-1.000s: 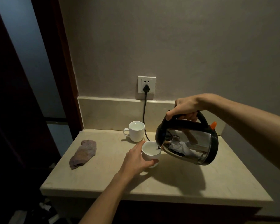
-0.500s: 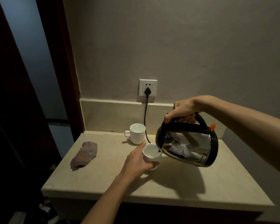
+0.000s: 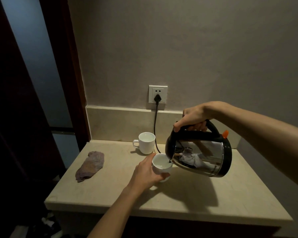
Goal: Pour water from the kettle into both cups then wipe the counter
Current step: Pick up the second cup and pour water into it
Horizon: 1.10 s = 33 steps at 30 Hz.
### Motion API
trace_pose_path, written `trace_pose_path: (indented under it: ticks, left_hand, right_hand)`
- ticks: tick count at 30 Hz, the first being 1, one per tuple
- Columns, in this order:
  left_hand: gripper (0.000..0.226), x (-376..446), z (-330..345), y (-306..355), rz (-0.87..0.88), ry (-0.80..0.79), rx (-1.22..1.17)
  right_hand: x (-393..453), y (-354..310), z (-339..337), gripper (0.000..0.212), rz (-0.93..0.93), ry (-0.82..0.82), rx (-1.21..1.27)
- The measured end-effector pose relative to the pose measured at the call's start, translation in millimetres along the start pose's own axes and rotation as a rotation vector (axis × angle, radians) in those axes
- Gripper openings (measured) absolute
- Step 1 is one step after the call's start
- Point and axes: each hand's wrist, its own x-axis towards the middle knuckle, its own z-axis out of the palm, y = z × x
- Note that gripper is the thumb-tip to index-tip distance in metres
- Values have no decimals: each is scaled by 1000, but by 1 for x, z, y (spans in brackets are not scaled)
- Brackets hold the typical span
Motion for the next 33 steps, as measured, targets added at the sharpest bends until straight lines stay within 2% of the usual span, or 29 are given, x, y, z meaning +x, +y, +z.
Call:
trace_pose_path:
  ticks: [33]
  left_hand:
    - [74,0,3,-3,10,19,12]
  right_hand:
    - [1,-23,-1,44,40,-21,-106]
